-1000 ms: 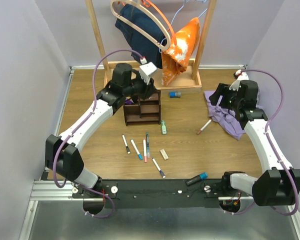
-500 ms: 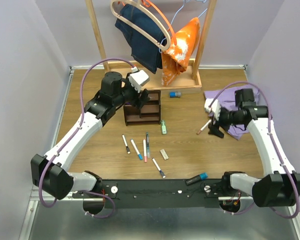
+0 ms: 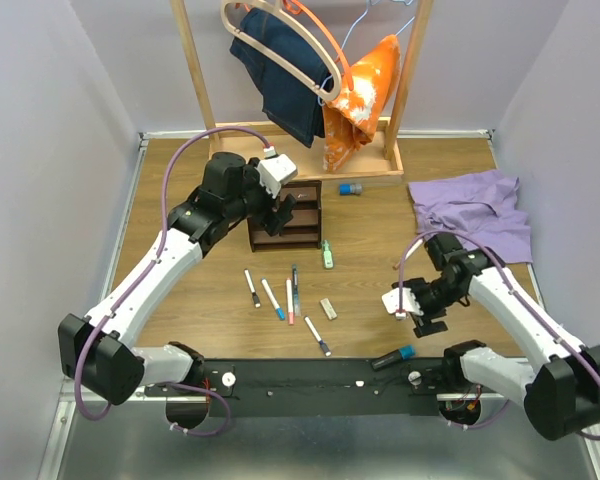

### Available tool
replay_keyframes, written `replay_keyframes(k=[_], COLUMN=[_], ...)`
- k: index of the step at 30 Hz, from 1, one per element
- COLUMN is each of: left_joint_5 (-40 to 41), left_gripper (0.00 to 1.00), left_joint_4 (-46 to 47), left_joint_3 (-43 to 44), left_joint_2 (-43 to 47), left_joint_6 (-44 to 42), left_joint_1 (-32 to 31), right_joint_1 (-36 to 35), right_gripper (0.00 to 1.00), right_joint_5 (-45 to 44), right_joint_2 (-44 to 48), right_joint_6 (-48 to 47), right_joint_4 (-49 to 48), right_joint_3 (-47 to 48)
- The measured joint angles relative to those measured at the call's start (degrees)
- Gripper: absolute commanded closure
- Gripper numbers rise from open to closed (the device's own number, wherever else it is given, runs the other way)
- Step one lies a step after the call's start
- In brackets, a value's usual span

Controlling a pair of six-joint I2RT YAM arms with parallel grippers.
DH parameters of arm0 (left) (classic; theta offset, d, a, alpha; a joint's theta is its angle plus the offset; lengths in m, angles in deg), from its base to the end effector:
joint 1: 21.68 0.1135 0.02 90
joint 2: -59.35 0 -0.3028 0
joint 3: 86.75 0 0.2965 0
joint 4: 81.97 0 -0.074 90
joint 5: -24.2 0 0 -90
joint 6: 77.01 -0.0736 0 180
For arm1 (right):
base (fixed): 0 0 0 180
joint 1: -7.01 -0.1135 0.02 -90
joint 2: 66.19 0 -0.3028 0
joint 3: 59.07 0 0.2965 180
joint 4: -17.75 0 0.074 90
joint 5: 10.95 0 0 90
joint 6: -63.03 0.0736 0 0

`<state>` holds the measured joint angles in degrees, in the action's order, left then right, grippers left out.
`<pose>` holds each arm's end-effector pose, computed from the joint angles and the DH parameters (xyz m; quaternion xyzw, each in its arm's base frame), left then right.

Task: Sort the stationery into containers
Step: Move the pen to the center of the board.

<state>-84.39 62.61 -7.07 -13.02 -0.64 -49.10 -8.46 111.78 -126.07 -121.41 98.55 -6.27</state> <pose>0.2991 -0.1816 0.3721 0.3745 0.7635 -0.1984 0.4872 0.1506 0.0830 0.2030 -0.7884 0.5466 0.2061 0.1928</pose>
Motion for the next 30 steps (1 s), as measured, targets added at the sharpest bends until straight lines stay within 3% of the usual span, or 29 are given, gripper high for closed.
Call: replay_keyframes(k=[9, 19, 30], left_joint_5=[1.2, 1.9, 2.1], left_gripper=[0.11, 0.11, 0.10], left_joint_4=[-0.4, -0.4, -0.3], left_joint_3=[-0.7, -1.5, -3.4], left_joint_2=[0.4, 2.1, 3.7], left_joint_6=[-0.3, -0.3, -0.2], left_joint_1=[0.1, 2.1, 3.4], right_joint_1=[-13.6, -29.4, -34.6], right_gripper=[0.17, 0.23, 0.23], right_joint_5=[-1.2, -2.6, -11.2], right_joint_2=[-4.8, -12.5, -12.8], right_joint_6=[8.3, 24.8, 40.5], right_joint_4=[-4.6, -8.3, -15.1], right_joint_3=[-0.4, -0.4, -0.5])
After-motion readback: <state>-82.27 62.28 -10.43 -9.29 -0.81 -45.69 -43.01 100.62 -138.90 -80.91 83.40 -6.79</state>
